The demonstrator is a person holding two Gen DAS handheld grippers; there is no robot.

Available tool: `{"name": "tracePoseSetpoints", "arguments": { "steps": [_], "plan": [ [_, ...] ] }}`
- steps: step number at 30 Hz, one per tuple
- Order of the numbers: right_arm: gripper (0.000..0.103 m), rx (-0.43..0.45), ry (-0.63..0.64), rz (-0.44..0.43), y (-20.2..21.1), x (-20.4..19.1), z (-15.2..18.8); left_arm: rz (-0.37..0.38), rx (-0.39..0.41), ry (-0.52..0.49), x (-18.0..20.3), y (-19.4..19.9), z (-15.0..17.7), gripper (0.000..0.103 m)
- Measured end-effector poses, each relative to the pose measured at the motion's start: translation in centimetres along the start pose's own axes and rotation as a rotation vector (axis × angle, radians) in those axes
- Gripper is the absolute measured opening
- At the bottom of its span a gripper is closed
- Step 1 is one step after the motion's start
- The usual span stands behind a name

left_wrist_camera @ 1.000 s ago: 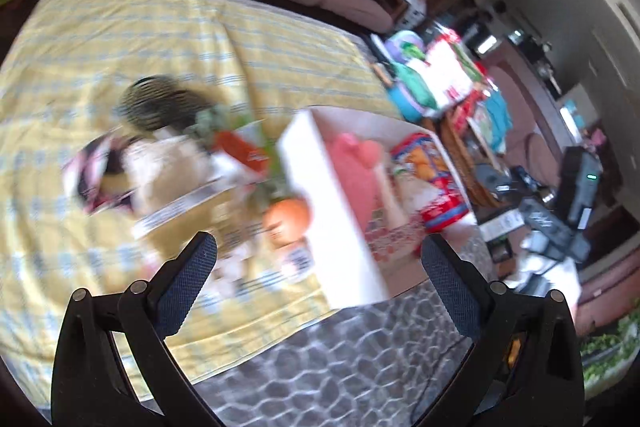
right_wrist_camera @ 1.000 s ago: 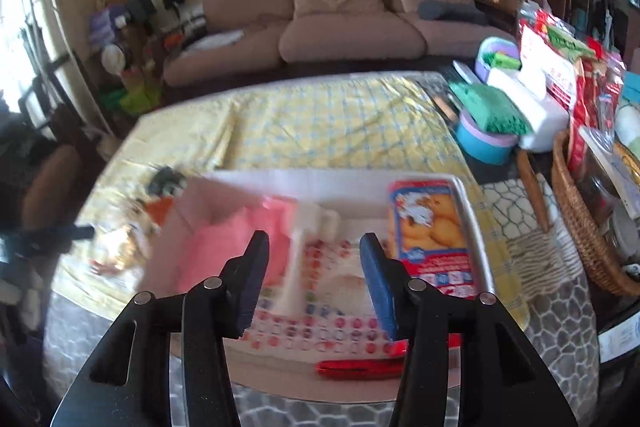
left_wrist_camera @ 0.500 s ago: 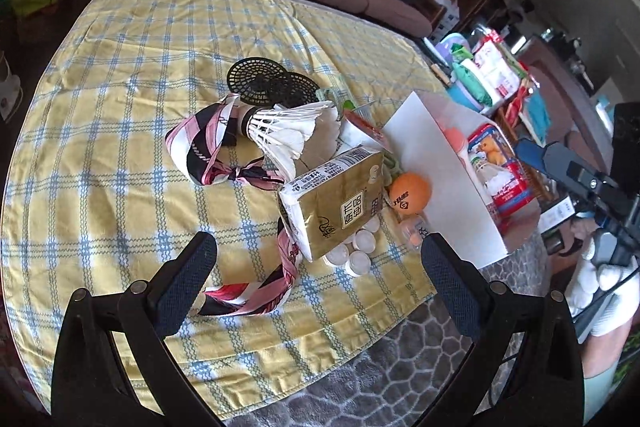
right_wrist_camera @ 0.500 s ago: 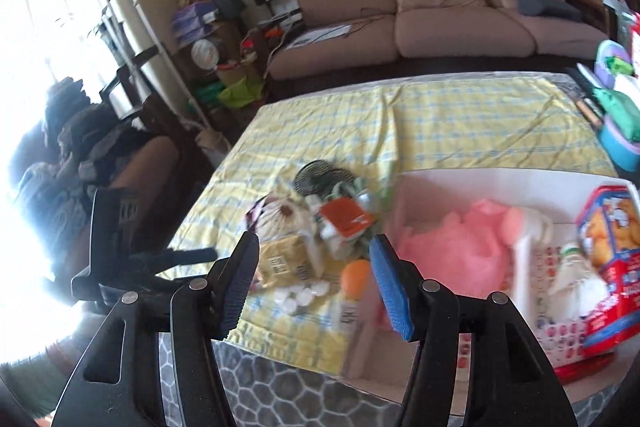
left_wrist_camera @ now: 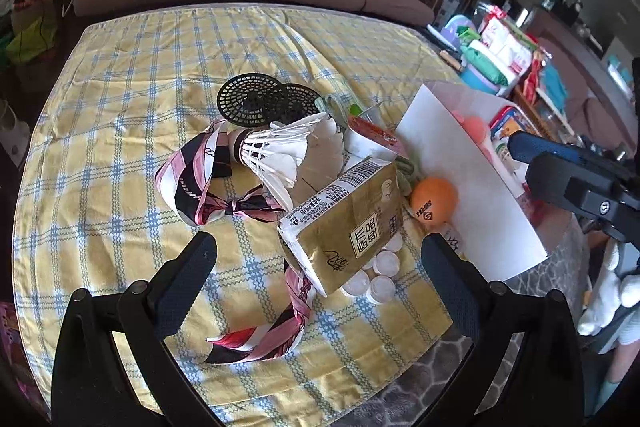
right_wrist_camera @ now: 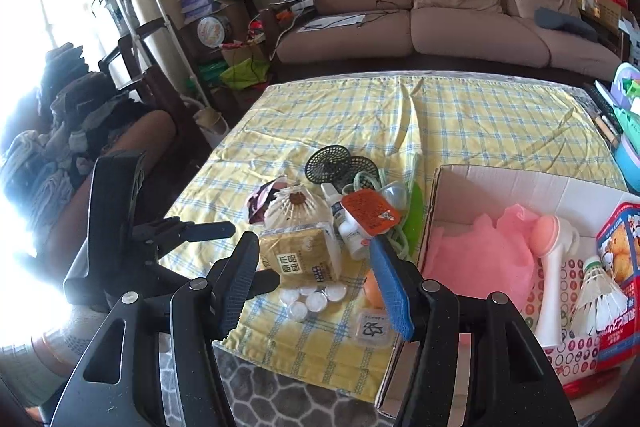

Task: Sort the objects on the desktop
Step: 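Grasp the beige carton with the left gripper while the right grasps the white disc pack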

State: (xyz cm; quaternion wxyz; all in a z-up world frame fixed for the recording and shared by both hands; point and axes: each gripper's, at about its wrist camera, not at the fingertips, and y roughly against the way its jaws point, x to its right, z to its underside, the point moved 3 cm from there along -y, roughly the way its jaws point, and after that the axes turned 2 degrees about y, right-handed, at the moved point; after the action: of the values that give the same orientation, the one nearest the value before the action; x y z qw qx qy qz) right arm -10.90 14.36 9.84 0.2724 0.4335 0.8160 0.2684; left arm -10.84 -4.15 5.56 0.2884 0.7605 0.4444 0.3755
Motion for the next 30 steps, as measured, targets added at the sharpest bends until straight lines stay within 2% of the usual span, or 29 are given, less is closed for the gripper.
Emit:
{"name": "tracePoseSetpoints", "arguments": {
  "steps": [6, 11, 13, 15, 17, 19, 20, 21, 22, 23, 27, 30],
  "plan": [
    [0.059, 0.003, 0.005, 0.004, 0.1, 0.2, -0.1, -0.007, -0.004, 0.004, -0.1, -0.7, -0.1, 0.102],
    [0.059, 0.014, -0.005, 0.008, 0.5, 0.5, -0.2, 0.027, -0.013, 0.016, 0.0, -1.6, 0.0, 0.101],
    [0.059, 0.019, -0.013, 0.009, 0.8, 0.8, -0.2, 0.024, -0.026, 0.014, 0.0, -2.3, 0.2, 0.094],
    [0.059, 0.025, -0.021, 0.011, 1.0, 1.1, -0.3, 0.018, -0.044, 0.010, 0.1, -2.9, 0.4, 0.080],
    [0.060, 0.026, -0.028, 0.009, 1.2, 1.3, -0.2, 0.014, -0.043, 0.013, 0.1, -3.3, 0.6, 0.072],
    [0.060, 0.026, -0.029, 0.008, 1.2, 1.3, -0.2, 0.019, -0.036, 0.022, 0.1, -3.4, 0.6, 0.071],
    [0.060, 0.025, -0.028, 0.008, 1.2, 1.3, -0.2, 0.030, -0.032, 0.028, 0.1, -3.3, 0.6, 0.057],
    [0.060, 0.025, -0.026, 0.009, 1.2, 1.3, -0.2, 0.055, -0.032, 0.037, 0.2, -3.1, 0.6, 0.031],
    [0.060, 0.024, -0.023, 0.008, 1.2, 1.3, -0.1, 0.079, -0.028, 0.043, 0.3, -2.8, 0.5, 0.022],
    [0.060, 0.023, -0.019, 0.006, 1.3, 1.2, -0.1, 0.094, -0.024, 0.038, 0.5, -2.5, 0.4, 0.018],
    [0.060, 0.027, 0.001, -0.002, 1.3, 0.9, 0.0, 0.150, 0.010, 0.047, 0.9, -0.1, -0.3, 0.017],
    [0.060, 0.025, 0.027, -0.016, 1.2, 0.2, 0.1, 0.183, 0.066, 0.076, 0.1, 3.0, -1.2, 0.017]
  ]
}}
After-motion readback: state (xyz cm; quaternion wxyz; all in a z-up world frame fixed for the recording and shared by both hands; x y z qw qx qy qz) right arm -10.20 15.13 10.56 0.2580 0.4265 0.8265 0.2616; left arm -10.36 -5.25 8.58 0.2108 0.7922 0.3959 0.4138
